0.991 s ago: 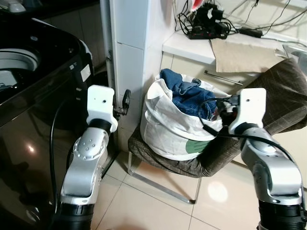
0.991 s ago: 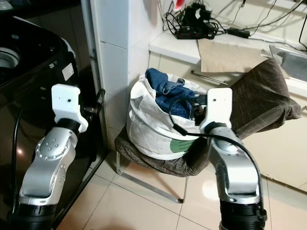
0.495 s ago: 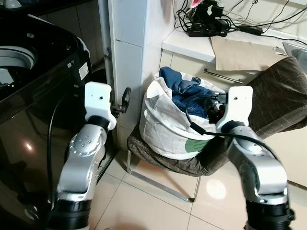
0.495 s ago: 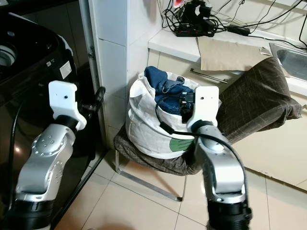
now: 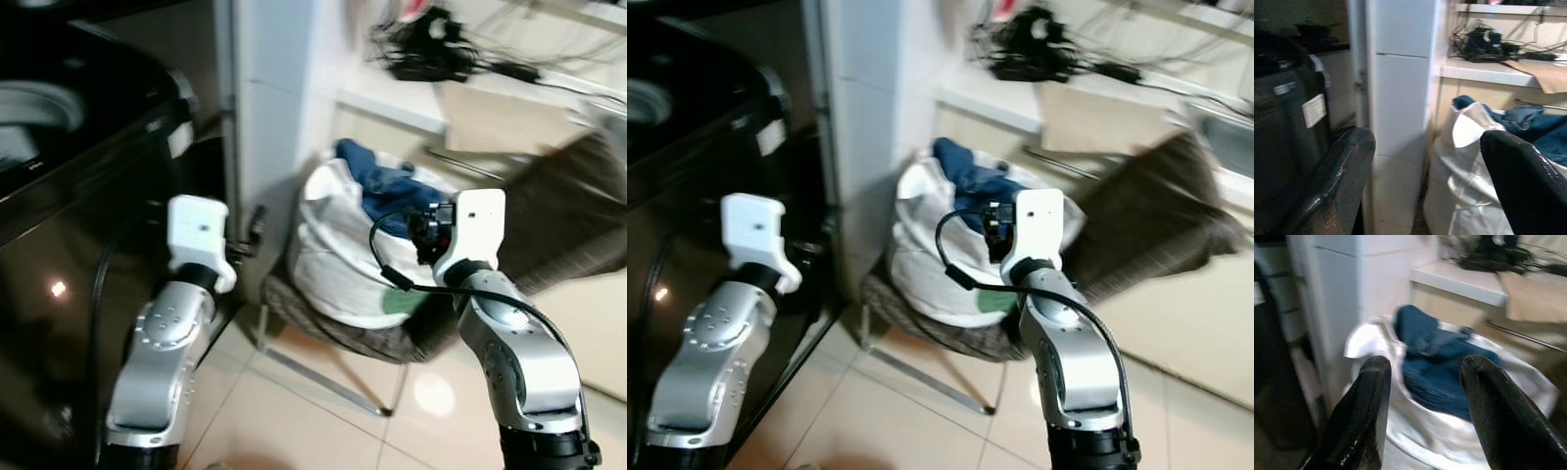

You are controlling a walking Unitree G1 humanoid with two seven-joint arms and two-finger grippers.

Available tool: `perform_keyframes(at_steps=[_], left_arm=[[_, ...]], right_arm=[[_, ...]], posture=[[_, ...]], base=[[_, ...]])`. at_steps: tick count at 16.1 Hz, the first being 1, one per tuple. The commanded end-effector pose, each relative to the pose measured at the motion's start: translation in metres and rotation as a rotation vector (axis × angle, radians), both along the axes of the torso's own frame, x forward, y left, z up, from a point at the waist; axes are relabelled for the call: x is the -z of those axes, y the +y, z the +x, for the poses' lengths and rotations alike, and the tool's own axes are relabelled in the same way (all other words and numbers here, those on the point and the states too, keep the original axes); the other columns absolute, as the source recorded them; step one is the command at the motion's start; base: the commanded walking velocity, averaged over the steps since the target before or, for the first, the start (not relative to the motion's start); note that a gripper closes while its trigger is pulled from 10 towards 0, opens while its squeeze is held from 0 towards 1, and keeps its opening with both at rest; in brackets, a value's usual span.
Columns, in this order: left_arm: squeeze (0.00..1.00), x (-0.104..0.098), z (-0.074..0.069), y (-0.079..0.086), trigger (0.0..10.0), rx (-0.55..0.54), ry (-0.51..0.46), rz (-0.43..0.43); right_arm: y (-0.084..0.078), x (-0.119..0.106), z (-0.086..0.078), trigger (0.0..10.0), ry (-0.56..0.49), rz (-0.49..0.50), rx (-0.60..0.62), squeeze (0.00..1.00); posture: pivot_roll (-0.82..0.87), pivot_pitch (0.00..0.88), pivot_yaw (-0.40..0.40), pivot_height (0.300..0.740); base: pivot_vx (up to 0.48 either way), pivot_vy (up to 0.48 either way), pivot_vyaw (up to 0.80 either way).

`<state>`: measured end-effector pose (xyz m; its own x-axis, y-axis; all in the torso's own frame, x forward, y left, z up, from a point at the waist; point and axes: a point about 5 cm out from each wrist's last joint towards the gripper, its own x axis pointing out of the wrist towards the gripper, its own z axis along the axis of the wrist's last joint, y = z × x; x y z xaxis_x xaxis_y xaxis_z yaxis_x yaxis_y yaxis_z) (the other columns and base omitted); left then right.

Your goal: Clothes washing

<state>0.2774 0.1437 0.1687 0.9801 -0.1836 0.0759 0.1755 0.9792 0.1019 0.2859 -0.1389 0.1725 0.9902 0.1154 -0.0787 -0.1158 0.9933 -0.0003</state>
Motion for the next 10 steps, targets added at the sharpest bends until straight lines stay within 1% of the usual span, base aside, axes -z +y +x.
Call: perform_keyframes(at_steps=[1, 2, 3, 6, 7, 9, 10], left_arm=[[0.00, 0.000, 0.001, -0.002, 10.0, -0.002, 0.001, 0.015], [0.00, -0.002, 0.003, -0.004, 10.0, 0.004, -0.004, 0.011], [0.00, -0.003, 0.003, -0.005, 10.0, 0.012, -0.002, 0.015], [0.00, -0.004, 0.005, -0.006, 10.0, 0.025, -0.005, 0.018], [0.00, -0.005, 0.006, -0.007, 10.0, 0.025, -0.009, 0.016], [0.00, -0.007, 0.008, -0.007, 10.0, 0.025, -0.012, 0.015], [0.00, -0.007, 0.008, -0.007, 10.0, 0.025, -0.014, 0.022]], right_arm=[[-0.008, -0.005, 0.000, 10.0, -0.029, 0.014, 0.018, 0.00], [-0.014, -0.002, 0.000, 10.0, -0.022, 0.028, 0.046, 0.00], [-0.017, -0.001, 0.001, 10.0, -0.014, 0.029, 0.061, 0.00], [-0.021, -0.002, 0.002, 10.0, -0.026, 0.020, 0.080, 0.00], [-0.021, -0.002, 0.001, 10.0, -0.024, 0.036, 0.087, 0.00], [-0.022, -0.001, 0.002, 10.0, -0.016, 0.053, 0.092, 0.00], [-0.022, -0.001, 0.001, 10.0, -0.018, 0.034, 0.088, 0.00]], posture=[[-0.02, 0.000, -0.123, 0.740], [-0.01, 0.000, -0.116, 0.740], [-0.02, 0.000, -0.110, 0.740], [-0.02, 0.000, -0.092, 0.740], [-0.02, 0.000, -0.089, 0.740], [-0.02, 0.000, -0.082, 0.740], [-0.02, 0.000, -0.081, 0.740]], base=[[0.000, 0.000, 0.00], [0.000, 0.000, 0.00], [0.000, 0.000, 0.00], [0.299, 0.000, 0.00], [0.315, 0.000, 0.00], [0.328, 0.000, -0.68], [0.326, 0.000, -0.49]])
